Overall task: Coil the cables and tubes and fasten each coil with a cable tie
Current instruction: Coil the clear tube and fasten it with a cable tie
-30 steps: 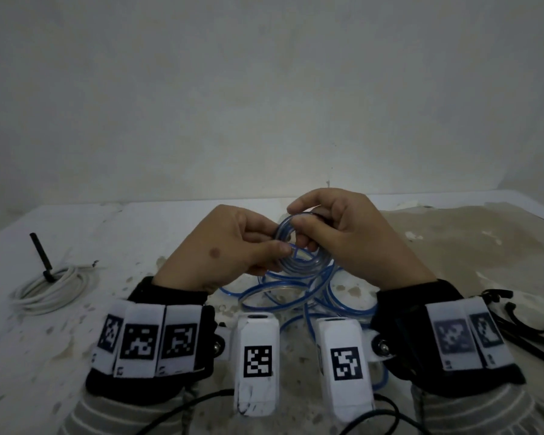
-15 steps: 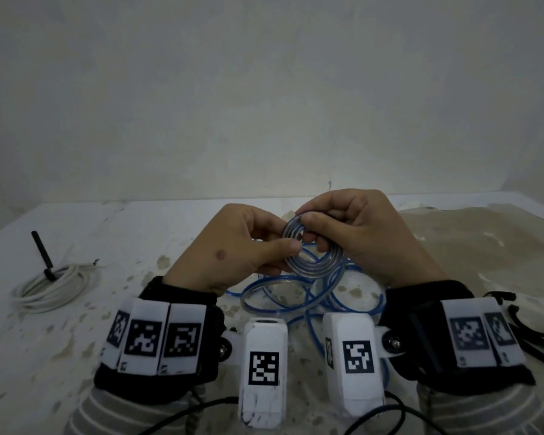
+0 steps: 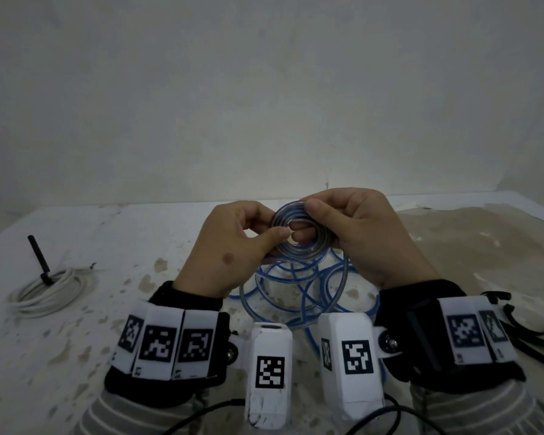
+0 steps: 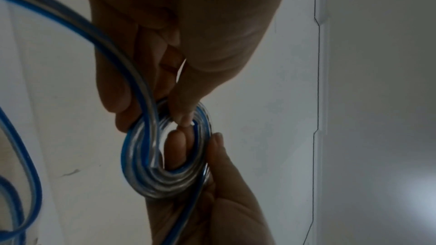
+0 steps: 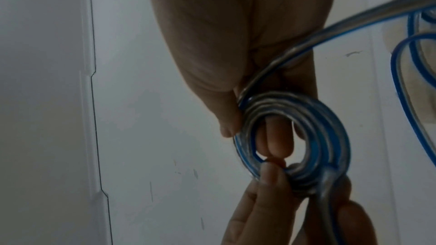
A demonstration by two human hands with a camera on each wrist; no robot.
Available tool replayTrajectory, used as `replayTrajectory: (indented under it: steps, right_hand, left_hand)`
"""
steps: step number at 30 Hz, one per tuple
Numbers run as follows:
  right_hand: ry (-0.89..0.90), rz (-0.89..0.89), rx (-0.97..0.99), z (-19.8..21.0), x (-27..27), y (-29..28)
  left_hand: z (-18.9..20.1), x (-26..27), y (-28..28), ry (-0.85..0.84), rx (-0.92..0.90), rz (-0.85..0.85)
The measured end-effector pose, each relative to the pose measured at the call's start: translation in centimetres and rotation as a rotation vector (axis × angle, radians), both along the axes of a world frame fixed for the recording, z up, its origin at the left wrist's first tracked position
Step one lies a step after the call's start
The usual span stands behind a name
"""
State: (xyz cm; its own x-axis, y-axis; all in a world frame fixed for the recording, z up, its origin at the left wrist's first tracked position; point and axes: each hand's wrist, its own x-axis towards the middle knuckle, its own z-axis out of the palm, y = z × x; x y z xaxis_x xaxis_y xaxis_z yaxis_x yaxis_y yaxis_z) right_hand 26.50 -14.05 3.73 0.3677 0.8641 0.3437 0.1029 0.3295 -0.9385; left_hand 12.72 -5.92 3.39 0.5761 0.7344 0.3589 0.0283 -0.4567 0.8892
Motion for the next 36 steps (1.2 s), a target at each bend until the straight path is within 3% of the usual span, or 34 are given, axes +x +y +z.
replayTrajectory:
  steps: [5,13,16,18,21,30,33,36]
  right_hand:
    - [0.027,0.031,0.023,-0.1,-0.1,0.1]
    - [0.069,0.108,0.066,0.2,0.3,-0.3]
    - [0.013,0.104,0.078,0.1,0.5,-0.4]
    - [-0.12,0.108,0.025,0.1,0.7,-0.6]
    - [-0.325,0.133,-0.116,0.1,0.3,-0.8]
    - [-0.407,0.134,-0.205,0.1,-0.1,-0.6]
    - [-0.344,0.046,-0.111,0.1,0.0,-0.3]
    - [-0.151,0.027,0.031,0.2,0.2,-0.2]
  left_hand:
    - [0.1,-0.2,0.1,0.042,0.101,0.045]
    - [0.7,-0.4,-0.3,-0.169,-0.325,-0.088]
    - [0.6,-0.6,-0.3,-0.03,-0.344,-0.159]
    - [0.8,-0.9,-0.3,0.098,-0.283,-0.198]
    - [1.3,-1.4,-0.2,0.111,-0.194,-0.194]
    - [1.3,-1.6,-0.2,0.346,-0.037,-0.261]
    - [1.0,-1.4,-0.1,0.223,-0.133,-0.237]
    - [0.8,-1.0,0.1,0.01,-0.284,-0.196]
